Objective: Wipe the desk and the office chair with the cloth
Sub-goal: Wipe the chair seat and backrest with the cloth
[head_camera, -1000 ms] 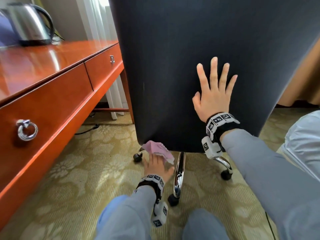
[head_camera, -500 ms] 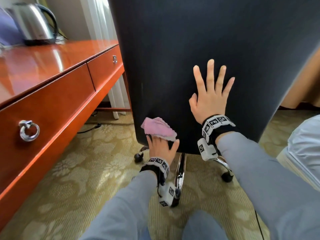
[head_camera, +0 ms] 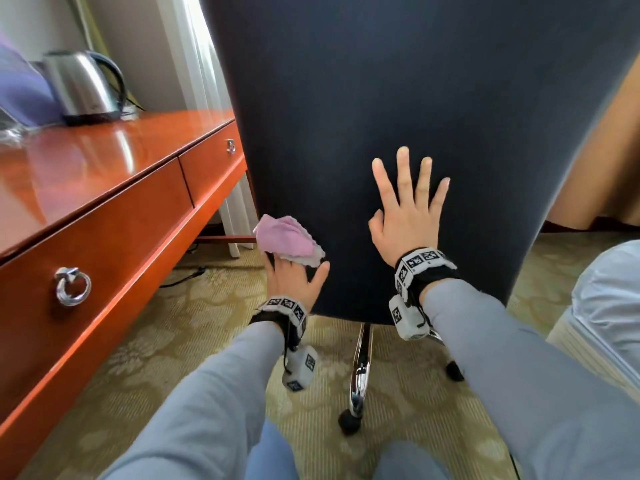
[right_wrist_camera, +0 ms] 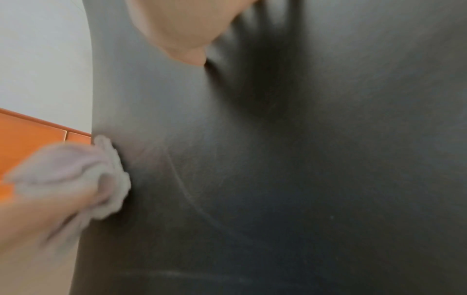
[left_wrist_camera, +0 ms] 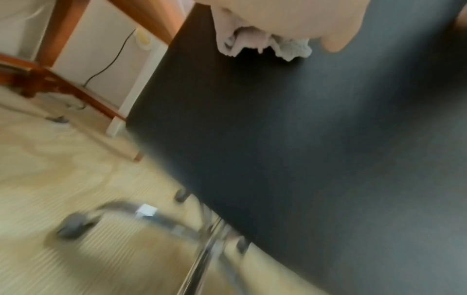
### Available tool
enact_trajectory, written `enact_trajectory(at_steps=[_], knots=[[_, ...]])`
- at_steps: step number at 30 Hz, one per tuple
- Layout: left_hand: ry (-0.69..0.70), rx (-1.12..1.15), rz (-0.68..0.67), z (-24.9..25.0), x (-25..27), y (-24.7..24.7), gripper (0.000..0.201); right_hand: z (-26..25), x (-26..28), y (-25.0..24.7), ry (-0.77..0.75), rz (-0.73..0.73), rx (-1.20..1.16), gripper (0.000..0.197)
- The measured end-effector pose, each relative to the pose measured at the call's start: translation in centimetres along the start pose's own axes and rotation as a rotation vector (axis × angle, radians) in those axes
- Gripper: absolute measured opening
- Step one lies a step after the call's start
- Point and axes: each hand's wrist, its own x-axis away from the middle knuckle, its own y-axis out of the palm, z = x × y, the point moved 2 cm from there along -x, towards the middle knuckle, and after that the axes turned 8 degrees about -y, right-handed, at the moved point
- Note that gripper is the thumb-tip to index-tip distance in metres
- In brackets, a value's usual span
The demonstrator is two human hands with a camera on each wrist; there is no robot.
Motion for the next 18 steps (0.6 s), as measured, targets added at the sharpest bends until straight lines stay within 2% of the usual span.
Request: enact_trajectory(at_steps=[3,5,7,11,13,14,18], knots=[[0.019,0.101,0.273,1.5,-4.6,-7.1,0.086,-0.3,0.1,0.1,0.005,0.003,-0.007,0.086],[0.038,0.098,0.357,2.9,-6.5,-10.4,0.088,-0.3,0.0,0.2,0.005,0.000,-0.010,0.087],[0.081,0.074,0.306,3.7,-5.5,-9.3,0.093,0.1,0.0,0.1,0.012,-0.002,-0.011,0.087],[0.242,-0.161,-0.017,2.6,2.1,1.1,0.091,0.4,0.2,-0.1,0.017,0.006,-0.002,0.088],[0.265,-0.237,-0.099,2.0,3.0,2.7,0.085,0.5,0.2,-0.3,0.004,0.000,-0.002,0.087],[0.275,-0.247,-0.078,2.2,2.5,1.9,0.083,0.6,0.2,-0.5,0.001,-0.008,-0.009,0.087],[0.388,-0.186,0.165,5.1,-1.4,-4.3,0.079,0.8,0.6,-0.8,-0.029,-0.019,-0.041,0.082]])
